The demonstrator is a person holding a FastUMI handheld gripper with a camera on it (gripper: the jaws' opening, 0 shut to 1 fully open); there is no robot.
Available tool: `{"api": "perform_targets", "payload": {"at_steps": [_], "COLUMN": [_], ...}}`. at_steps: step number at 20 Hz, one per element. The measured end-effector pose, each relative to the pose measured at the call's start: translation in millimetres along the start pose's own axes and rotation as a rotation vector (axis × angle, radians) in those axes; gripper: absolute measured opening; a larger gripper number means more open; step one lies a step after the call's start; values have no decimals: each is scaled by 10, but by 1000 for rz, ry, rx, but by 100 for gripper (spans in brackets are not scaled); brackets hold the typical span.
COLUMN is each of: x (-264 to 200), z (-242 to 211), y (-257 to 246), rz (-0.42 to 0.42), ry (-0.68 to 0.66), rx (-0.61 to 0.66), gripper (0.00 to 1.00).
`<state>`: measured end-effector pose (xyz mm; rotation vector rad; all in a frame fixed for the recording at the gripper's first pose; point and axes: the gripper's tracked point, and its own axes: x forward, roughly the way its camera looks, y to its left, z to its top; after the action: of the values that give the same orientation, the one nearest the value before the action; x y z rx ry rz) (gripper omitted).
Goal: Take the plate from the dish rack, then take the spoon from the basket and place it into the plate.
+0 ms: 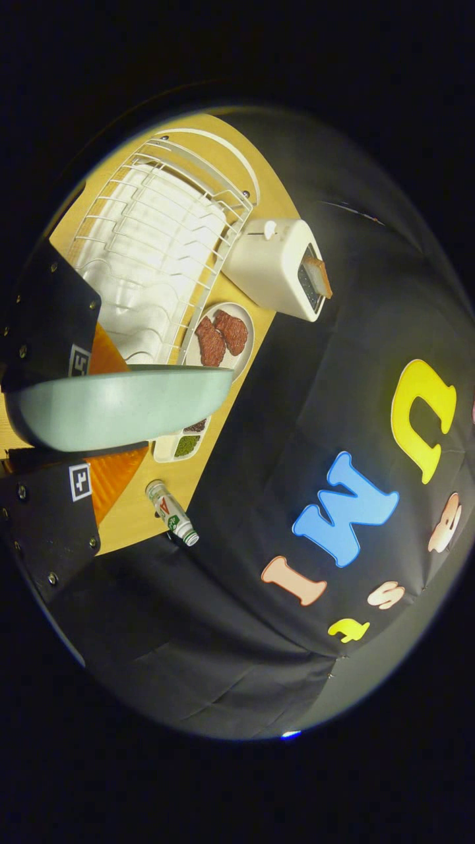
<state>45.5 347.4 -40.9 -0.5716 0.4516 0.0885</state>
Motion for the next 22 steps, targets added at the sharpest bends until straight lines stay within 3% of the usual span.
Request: {"api": "perform_targets", "payload": {"at_steps": [7, 12, 22], "x": [-545, -816, -934], "z": [-350, -680, -1594], "y": [-476, -729, -652], "rz": [-22, -32, 77], "ry": [9, 14, 136], "rx": [127, 100, 194], "gripper": [30, 30, 30]}}
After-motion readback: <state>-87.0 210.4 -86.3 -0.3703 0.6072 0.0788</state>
